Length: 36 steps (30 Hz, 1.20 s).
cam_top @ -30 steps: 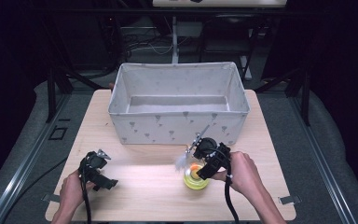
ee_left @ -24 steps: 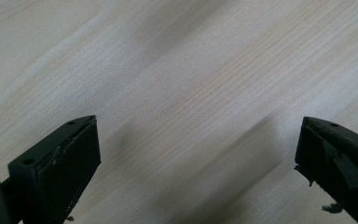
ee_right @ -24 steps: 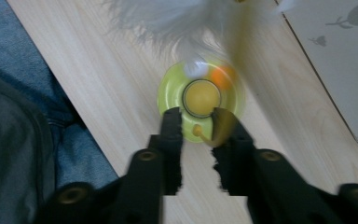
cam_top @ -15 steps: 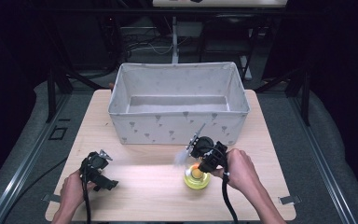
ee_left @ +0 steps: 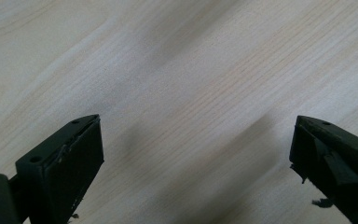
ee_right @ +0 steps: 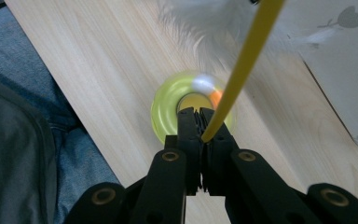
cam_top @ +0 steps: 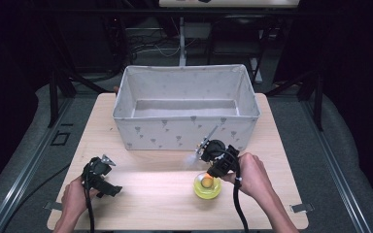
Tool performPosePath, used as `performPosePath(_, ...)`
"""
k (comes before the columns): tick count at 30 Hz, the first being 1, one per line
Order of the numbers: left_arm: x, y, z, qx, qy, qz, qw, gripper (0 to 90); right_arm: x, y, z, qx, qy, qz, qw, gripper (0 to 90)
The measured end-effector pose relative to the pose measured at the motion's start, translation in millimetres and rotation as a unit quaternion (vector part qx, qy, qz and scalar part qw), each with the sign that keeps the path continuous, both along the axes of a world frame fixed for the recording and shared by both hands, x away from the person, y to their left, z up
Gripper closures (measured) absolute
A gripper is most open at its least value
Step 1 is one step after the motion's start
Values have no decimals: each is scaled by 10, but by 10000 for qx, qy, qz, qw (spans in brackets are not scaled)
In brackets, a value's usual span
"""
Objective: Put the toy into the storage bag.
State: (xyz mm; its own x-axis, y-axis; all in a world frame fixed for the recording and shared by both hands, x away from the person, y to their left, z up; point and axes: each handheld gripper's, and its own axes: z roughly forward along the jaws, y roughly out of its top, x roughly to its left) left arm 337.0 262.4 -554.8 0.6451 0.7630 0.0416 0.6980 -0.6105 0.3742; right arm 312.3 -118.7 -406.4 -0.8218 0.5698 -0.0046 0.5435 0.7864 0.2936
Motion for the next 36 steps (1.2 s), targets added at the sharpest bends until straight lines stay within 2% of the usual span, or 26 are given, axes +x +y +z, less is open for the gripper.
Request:
performPosePath(9, -6, -22, -9, 73, -4, 20, 10000, 37, 49, 6, 25, 68, 46, 33, 10000, 881)
performPosePath(19, -3, -7, -23, 80, 7, 15, 10000, 23, 122, 51, 97, -146, 158, 113, 9997, 881)
performPosePath(25, -6, -12, -20, 50, -40, 15, 10000, 5, 166, 60, 167, -309, 134, 144, 9993, 881)
performPosePath(26, -5, -11, -20, 52, -36, 12, 10000, 5, 174, 59, 172, -250, 155, 132, 9995, 881)
performPosePath(32, -4, -5, -24, 55, -32, 22, 10000, 5, 243, 49, 251, -315, 171, 139, 9993, 882)
performPosePath(36, -2, -1, -21, 33, -81, 35, 10000, 5, 290, 38, 300, -250, 179, 102, 9995, 881)
